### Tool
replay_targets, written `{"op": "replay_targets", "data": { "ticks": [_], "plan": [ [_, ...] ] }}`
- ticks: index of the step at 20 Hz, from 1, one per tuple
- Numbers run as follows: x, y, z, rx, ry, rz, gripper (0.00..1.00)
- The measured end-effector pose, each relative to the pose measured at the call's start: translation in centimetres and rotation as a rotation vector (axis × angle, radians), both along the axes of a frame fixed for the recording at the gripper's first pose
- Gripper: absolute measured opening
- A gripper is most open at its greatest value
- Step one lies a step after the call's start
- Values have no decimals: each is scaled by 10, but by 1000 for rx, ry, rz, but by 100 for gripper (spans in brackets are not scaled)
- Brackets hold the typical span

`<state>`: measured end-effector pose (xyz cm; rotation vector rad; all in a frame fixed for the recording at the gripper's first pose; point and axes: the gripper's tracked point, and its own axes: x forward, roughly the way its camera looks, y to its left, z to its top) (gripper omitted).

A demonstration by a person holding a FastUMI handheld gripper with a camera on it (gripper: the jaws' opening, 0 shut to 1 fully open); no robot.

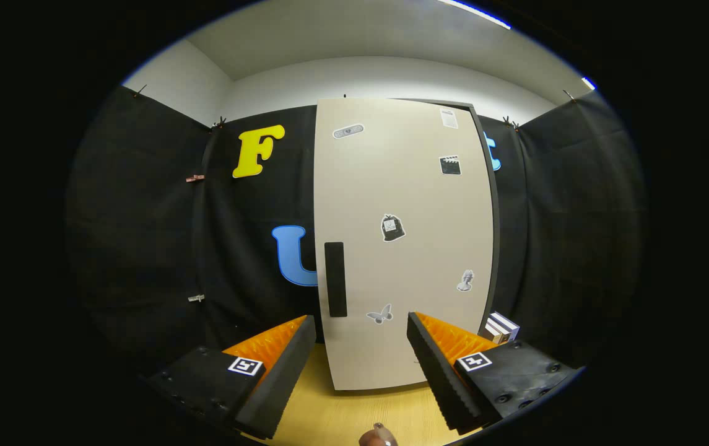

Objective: Open the shoe cabinet door, grab the shoes and put them into the shoe cabinet, then close the shoe cabinet door.

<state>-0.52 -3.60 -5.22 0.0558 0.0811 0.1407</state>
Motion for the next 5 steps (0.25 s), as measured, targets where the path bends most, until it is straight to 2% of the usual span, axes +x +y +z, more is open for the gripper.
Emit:
{"op": "replay_targets", "data": {
  "ticks": [5],
  "plan": [
    [5, -11, -1, 10, 9, -24, 98]
  ]
}}
